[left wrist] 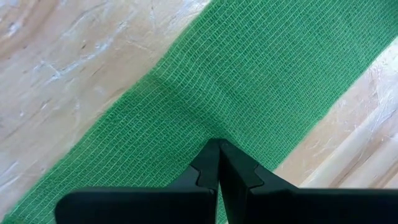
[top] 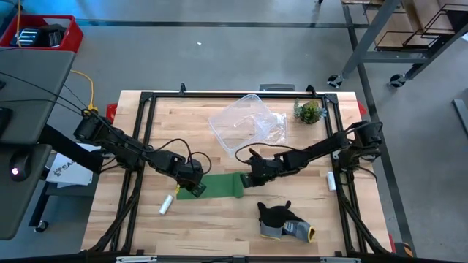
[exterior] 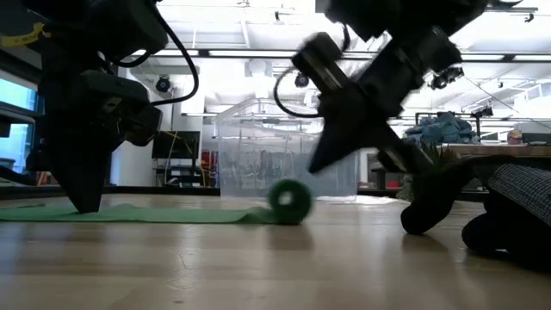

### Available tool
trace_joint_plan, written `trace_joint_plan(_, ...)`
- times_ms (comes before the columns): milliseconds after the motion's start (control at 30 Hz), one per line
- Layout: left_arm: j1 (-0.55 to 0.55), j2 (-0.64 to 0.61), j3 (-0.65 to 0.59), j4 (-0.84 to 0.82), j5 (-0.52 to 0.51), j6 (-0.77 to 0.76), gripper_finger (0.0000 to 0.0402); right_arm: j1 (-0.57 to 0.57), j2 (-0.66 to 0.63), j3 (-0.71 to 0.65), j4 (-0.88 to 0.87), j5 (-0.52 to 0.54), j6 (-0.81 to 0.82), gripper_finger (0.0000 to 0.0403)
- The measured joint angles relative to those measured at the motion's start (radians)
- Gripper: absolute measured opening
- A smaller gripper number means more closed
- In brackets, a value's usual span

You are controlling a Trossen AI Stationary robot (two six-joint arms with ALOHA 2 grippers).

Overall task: Roll bandage
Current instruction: Roll the green bandage

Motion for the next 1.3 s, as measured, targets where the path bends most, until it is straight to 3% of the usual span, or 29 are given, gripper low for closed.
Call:
trace_joint_plan(133, 0.000, 0.000, 0.000, 0.000, 0.000, 0.000, 0.0001, -0.026, 0.000, 0.072, -0.011, 0.000, -0.091, 0.0000)
trace_joint_plan(367, -0.005, 0.000, 0.000, -0.003, 0.028, 0.001, 0.0001, -0.060, -0.001, 0.181, -0.186, -0.009, -0.219, 0.0000)
trace_joint_plan(633, -0.038, 0.000, 0.000, -0.012, 0.071, -0.005, 0.0001, -0.020, -0.002, 0.178, -0.356, -0.055, -0.180, 0.0000)
trace_joint_plan(833, -0.047, 0.000, 0.000, -0.015, 0.068, 0.020, 0.0001, 0.023, 0.028, 0.125, -0.265, -0.031, -0.084, 0.0000)
trace_joint_plan(1033, -0.047, 0.000, 0.000, -0.013, 0.066, 0.019, 0.0001, 0.004, 0.158, 0.144, -0.115, -0.015, -0.037, 0.0000)
trace_joint_plan(1300, -0.047, 0.000, 0.000, -0.013, 0.066, 0.019, 0.0001, -0.011, 0.239, 0.203, -0.106, -0.004, -0.037, 0.0000)
